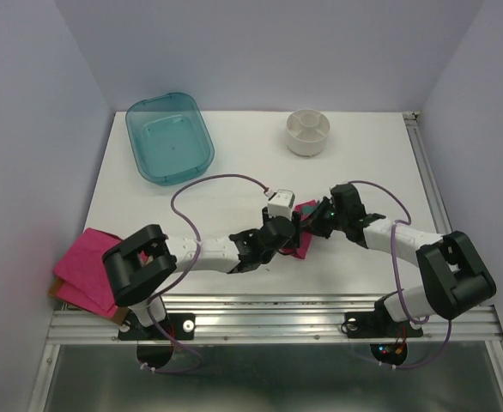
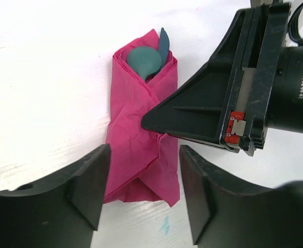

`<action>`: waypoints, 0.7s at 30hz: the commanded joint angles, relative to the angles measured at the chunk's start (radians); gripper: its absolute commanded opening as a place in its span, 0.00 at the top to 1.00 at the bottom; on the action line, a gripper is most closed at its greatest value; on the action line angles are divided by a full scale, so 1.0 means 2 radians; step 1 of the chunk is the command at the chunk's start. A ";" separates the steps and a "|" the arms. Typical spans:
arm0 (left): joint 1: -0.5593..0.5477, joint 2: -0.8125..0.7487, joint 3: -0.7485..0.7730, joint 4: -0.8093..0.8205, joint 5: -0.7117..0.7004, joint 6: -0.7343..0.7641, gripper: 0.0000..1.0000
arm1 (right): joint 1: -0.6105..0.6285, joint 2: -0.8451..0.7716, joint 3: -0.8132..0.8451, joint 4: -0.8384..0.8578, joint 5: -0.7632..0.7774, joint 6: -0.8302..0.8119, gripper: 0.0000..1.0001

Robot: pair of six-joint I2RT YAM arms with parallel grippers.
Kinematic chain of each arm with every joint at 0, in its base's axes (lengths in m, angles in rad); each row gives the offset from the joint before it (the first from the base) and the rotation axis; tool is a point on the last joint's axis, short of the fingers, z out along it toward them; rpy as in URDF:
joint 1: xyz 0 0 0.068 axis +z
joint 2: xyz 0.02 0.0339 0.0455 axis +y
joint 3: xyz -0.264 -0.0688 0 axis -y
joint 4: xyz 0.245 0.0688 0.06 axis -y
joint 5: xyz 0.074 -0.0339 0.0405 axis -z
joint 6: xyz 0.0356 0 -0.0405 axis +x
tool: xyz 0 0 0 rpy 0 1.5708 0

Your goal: Place the utensils on the paper napkin and roll it up

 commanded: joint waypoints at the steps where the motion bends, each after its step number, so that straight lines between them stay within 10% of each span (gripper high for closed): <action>1: -0.005 -0.043 -0.011 0.003 -0.033 0.010 0.32 | -0.003 0.002 -0.007 0.021 0.011 0.001 0.99; 8: -0.031 -0.047 -0.019 -0.032 -0.046 0.003 0.14 | -0.003 0.009 -0.003 0.030 0.010 0.001 0.99; 21: -0.025 0.019 0.025 -0.091 -0.053 -0.013 0.12 | -0.003 0.009 0.008 0.024 0.016 -0.001 0.99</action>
